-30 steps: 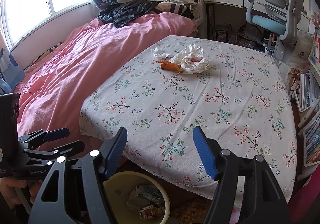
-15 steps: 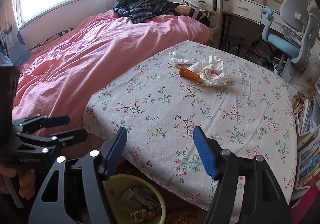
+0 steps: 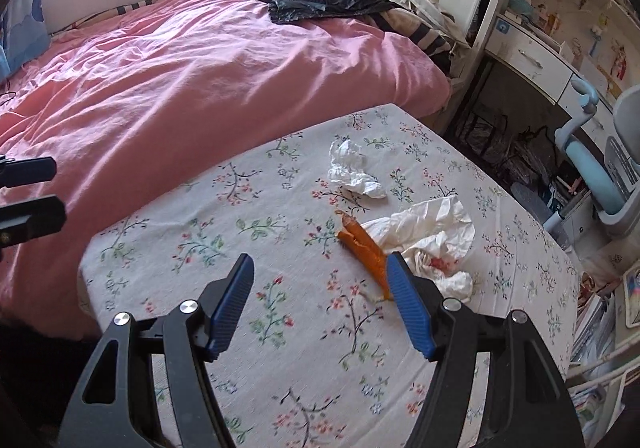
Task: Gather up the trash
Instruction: 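Grasp long orange peel strip with right tool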
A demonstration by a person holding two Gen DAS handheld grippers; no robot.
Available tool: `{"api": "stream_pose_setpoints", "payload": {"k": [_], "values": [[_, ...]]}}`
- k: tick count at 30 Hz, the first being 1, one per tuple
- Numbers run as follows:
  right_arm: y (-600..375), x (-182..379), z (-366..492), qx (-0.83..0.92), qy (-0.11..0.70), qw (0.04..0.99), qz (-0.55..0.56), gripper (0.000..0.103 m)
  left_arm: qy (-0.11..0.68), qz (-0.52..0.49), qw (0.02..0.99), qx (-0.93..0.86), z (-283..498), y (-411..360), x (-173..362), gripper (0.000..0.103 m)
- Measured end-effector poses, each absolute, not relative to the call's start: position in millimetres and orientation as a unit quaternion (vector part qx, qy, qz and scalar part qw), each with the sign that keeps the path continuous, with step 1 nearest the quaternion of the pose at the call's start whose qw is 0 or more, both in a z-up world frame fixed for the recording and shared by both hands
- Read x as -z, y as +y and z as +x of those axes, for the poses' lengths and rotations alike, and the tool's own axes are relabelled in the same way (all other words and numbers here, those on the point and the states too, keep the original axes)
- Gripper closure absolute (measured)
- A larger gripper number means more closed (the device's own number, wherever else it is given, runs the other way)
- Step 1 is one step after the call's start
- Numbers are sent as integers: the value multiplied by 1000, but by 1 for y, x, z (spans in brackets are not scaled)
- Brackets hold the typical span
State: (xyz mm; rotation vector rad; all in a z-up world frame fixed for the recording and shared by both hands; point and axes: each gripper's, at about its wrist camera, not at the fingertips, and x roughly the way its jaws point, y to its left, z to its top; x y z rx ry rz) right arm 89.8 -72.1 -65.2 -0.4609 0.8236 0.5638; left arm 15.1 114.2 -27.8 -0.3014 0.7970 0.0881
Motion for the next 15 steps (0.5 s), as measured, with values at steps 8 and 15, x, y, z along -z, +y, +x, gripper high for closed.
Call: {"api": "stream_pose_setpoints", "payload": {"k": [8,15], "values": [[-60,101,132,-272,439,818,-254,50,388,-152,908,-37,55,120,27,20],[-68,107,121,-279,441,812,-262,83,397,-122,909,-29,94,115,38,20]]}}
